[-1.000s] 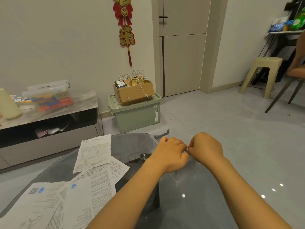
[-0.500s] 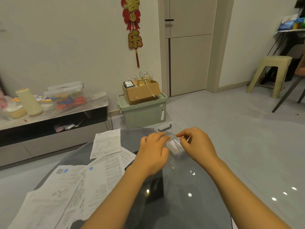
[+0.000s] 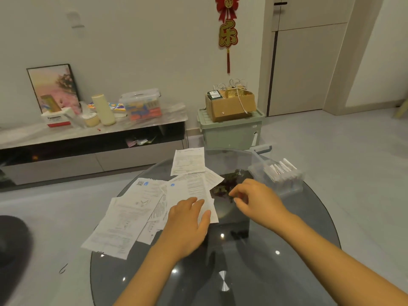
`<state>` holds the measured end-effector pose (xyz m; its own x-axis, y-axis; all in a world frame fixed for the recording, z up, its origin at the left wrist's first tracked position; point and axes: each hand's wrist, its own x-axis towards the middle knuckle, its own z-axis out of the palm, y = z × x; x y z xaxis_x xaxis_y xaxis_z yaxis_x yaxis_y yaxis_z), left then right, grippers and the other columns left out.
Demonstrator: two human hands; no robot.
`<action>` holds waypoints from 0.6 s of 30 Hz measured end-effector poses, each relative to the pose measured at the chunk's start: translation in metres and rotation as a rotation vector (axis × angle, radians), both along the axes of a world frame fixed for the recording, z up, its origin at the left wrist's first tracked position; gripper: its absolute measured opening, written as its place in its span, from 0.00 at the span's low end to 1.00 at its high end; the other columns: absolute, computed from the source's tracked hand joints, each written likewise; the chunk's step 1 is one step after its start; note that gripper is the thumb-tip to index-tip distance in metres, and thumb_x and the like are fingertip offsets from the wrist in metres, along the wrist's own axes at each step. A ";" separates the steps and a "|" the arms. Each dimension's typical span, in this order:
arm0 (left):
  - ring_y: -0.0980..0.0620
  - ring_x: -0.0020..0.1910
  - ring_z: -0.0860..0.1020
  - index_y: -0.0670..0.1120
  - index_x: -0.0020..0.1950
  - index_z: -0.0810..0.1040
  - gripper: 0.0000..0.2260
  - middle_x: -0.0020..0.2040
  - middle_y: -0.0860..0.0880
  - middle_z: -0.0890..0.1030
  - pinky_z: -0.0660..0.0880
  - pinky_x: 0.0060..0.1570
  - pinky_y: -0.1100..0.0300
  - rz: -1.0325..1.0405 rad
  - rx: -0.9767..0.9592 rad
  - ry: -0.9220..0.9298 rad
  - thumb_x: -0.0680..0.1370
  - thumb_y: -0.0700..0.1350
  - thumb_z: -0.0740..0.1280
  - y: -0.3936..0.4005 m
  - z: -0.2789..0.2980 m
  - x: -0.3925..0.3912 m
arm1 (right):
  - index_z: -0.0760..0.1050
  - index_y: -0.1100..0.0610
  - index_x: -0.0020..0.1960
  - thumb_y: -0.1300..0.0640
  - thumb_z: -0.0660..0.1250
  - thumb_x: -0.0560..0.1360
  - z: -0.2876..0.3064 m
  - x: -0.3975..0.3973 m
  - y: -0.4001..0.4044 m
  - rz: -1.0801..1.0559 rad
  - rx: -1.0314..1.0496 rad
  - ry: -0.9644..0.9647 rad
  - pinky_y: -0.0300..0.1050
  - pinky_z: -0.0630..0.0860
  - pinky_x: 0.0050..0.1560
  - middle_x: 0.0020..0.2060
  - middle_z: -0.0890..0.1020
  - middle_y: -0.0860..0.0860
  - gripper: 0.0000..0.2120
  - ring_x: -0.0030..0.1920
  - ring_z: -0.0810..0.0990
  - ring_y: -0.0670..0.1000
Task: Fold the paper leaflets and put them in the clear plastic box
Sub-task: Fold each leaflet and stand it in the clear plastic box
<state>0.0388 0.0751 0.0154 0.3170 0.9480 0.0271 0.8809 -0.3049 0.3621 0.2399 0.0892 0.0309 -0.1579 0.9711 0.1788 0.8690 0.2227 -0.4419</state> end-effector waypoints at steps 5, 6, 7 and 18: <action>0.46 0.76 0.49 0.46 0.77 0.46 0.31 0.78 0.46 0.48 0.50 0.75 0.52 0.074 -0.153 0.173 0.80 0.54 0.57 0.005 -0.021 -0.023 | 0.76 0.48 0.59 0.53 0.63 0.76 -0.013 -0.008 0.001 0.093 -0.077 -0.073 0.39 0.72 0.49 0.49 0.74 0.45 0.12 0.46 0.72 0.43; 0.45 0.76 0.48 0.46 0.77 0.45 0.31 0.78 0.45 0.46 0.49 0.75 0.51 0.076 -0.151 0.198 0.80 0.53 0.57 0.007 -0.022 -0.025 | 0.75 0.47 0.60 0.52 0.63 0.76 -0.015 -0.009 0.001 0.102 -0.094 -0.088 0.39 0.73 0.50 0.50 0.74 0.45 0.12 0.48 0.73 0.44; 0.45 0.77 0.46 0.46 0.77 0.44 0.31 0.78 0.45 0.45 0.48 0.75 0.51 0.081 -0.148 0.216 0.81 0.52 0.57 0.010 -0.023 -0.026 | 0.75 0.47 0.60 0.51 0.63 0.76 -0.018 -0.009 0.003 0.115 -0.113 -0.107 0.39 0.72 0.50 0.52 0.74 0.45 0.13 0.49 0.73 0.44; 0.51 0.59 0.71 0.51 0.66 0.71 0.16 0.61 0.52 0.74 0.67 0.59 0.58 -0.057 0.038 0.257 0.80 0.51 0.58 0.022 -0.025 -0.028 | 0.69 0.46 0.68 0.44 0.68 0.73 -0.036 -0.025 0.016 0.306 -0.174 -0.207 0.42 0.67 0.64 0.65 0.72 0.42 0.25 0.65 0.68 0.46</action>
<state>0.0110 0.0968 -0.0095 0.3708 0.9284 -0.0256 0.9235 -0.3656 0.1159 0.2147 0.1047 -0.0050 -0.4598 0.8866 -0.0498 0.8487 0.4223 -0.3185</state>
